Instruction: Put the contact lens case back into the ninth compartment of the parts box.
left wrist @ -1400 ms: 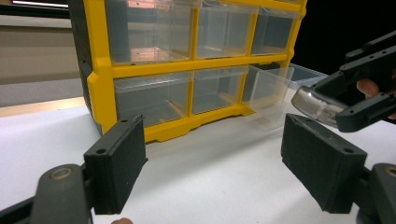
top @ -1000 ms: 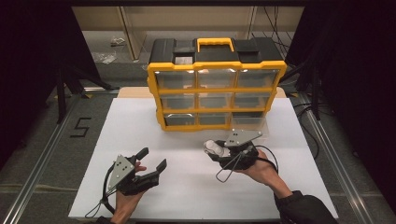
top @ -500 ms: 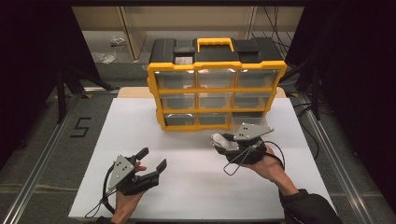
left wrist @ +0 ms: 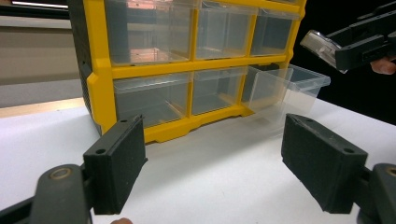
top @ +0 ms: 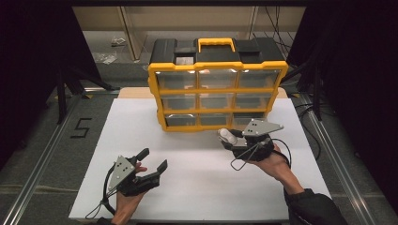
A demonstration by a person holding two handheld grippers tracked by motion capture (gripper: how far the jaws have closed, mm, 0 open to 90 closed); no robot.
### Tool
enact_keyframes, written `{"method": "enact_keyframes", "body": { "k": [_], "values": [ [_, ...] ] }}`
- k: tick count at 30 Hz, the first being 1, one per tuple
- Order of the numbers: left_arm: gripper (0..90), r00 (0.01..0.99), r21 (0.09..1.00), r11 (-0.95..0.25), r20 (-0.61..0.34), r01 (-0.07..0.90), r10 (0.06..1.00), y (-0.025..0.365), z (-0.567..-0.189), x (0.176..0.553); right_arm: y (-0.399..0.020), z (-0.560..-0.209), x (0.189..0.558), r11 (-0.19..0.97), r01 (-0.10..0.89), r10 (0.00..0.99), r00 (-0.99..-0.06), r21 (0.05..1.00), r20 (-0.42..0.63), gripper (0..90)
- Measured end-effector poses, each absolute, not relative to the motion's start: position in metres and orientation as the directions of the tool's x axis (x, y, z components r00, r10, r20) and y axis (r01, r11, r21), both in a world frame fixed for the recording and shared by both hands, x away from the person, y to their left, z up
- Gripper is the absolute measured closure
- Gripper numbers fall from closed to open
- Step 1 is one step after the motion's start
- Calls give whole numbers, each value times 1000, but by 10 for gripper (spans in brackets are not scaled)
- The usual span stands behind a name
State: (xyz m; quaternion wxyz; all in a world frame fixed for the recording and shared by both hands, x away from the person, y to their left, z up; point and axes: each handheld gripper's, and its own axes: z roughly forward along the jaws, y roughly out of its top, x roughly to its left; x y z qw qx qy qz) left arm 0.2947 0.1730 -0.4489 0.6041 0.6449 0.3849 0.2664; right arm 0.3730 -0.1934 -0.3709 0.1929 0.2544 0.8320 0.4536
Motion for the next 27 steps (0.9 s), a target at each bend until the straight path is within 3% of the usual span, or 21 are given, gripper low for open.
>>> {"method": "enact_keyframes", "body": {
  "k": [27],
  "values": [
    [213,559,984,28,-122,174,820,173,-449,294,-218,-365,383,382,271,682,-728,883,-72,495]
  ]
}}
